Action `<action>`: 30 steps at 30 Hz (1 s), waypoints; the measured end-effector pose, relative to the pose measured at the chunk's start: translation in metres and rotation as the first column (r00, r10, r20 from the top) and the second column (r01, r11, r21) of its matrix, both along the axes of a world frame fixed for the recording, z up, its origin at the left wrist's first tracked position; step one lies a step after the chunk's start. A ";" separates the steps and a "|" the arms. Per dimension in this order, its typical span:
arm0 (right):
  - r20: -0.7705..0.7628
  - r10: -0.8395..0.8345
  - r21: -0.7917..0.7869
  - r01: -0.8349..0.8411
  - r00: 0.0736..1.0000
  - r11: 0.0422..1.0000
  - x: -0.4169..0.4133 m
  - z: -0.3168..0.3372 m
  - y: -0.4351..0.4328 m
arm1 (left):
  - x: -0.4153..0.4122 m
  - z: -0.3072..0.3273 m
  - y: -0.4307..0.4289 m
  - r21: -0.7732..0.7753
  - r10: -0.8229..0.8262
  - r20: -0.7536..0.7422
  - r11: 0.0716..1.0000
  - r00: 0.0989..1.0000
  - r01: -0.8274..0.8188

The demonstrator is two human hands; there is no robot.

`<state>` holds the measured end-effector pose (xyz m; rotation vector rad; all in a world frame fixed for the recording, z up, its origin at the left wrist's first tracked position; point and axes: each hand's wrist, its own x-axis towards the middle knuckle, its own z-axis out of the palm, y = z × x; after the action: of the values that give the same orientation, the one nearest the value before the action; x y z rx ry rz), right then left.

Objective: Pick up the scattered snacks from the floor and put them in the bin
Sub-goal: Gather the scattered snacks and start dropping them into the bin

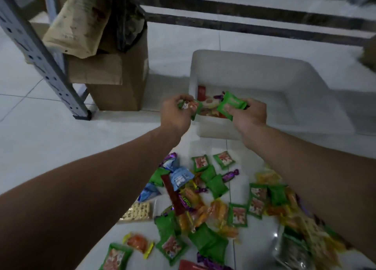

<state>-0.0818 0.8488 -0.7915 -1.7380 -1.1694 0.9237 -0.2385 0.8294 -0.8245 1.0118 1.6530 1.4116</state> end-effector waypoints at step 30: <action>-0.005 -0.148 -0.157 0.145 0.989 0.977 0.055 -0.050 0.113 | 0.073 -0.008 0.108 -0.200 -0.131 -0.240 0.976 0.962 0.083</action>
<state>-0.0267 0.9616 -0.8414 -1.9105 -0.9643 0.9596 -0.1655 0.9375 -0.8325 1.1894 1.8436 1.0668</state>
